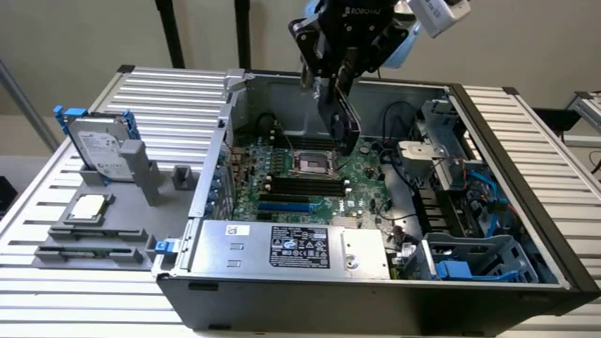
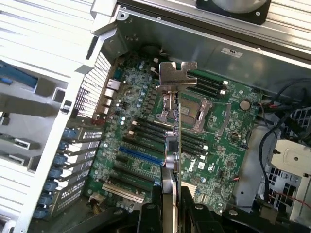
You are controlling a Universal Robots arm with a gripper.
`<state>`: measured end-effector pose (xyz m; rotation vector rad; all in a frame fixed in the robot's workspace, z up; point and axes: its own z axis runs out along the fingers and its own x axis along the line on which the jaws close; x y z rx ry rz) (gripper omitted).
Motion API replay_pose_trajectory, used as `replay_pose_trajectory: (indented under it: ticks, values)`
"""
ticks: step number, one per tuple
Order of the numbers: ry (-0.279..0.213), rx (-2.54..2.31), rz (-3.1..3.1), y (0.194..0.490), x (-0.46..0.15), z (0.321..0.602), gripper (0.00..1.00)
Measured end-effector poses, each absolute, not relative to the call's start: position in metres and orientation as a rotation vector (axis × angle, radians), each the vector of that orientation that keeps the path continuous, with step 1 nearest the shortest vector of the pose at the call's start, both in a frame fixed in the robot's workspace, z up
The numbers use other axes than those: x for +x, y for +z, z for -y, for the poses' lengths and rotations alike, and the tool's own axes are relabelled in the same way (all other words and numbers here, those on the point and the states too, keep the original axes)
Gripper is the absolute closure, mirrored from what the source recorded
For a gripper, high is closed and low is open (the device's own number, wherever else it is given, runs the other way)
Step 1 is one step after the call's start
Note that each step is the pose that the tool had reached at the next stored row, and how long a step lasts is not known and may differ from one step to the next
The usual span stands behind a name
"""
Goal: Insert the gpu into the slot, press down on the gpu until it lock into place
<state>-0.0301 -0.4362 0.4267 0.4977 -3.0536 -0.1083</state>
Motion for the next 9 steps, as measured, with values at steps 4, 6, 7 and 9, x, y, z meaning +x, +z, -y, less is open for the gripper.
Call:
replay_pose_trajectory:
  ticks: [4,6,7,9]
  values:
    - [-0.105,0.609,3.032,0.4262,-0.0301,0.4360,0.74]
    - [-0.104,0.664,3.020,0.4259,-0.0301,0.4360,0.74]
    - [-0.103,0.691,3.014,0.4258,-0.0301,0.4359,0.74]
    - [-0.101,0.745,3.000,0.4256,-0.0301,0.4359,0.74]
